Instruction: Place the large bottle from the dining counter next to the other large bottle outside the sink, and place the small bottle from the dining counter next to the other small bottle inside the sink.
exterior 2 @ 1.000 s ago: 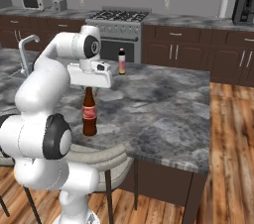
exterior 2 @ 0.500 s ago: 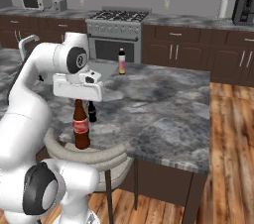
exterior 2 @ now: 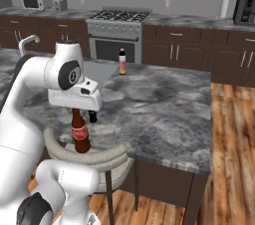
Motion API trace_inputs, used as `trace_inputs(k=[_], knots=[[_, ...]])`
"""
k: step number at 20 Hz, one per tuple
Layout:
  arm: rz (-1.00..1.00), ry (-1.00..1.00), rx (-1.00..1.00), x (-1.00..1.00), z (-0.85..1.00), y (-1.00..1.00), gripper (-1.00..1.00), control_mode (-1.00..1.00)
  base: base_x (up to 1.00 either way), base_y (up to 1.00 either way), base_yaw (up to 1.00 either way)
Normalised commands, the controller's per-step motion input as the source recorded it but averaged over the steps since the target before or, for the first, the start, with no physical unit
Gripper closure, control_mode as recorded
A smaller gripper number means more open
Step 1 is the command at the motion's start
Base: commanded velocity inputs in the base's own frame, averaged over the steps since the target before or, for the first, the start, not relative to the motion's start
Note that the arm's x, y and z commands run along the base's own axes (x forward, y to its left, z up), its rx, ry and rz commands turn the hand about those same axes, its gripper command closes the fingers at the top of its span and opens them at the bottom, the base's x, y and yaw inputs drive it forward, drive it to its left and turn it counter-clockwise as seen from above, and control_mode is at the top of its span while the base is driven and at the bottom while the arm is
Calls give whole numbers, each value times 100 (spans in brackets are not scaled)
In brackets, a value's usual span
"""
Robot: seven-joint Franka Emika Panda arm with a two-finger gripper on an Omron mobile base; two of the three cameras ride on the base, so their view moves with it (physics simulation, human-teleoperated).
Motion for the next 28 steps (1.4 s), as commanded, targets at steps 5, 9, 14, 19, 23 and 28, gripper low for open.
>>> trace_inputs(k=[5, 9, 14, 19, 23, 28], knots=[[0, 0, 0, 0, 0, 0, 100, 100, 0, 0, 0], [0, 0, 0, 0, 0, 0, 100, 100, -5, -21, 0], [0, 0, 0, 0, 0, 0, 100, 100, -16, -46, 5], [0, 0, 0, 0, 0, 0, 100, 100, -3, -38, 10], [0, 0, 0, 0, 0, 0, 100, 100, -4, -34, 14], [0, 0, 0, 0, 0, 0, 100, 100, -44, -25, 10]])
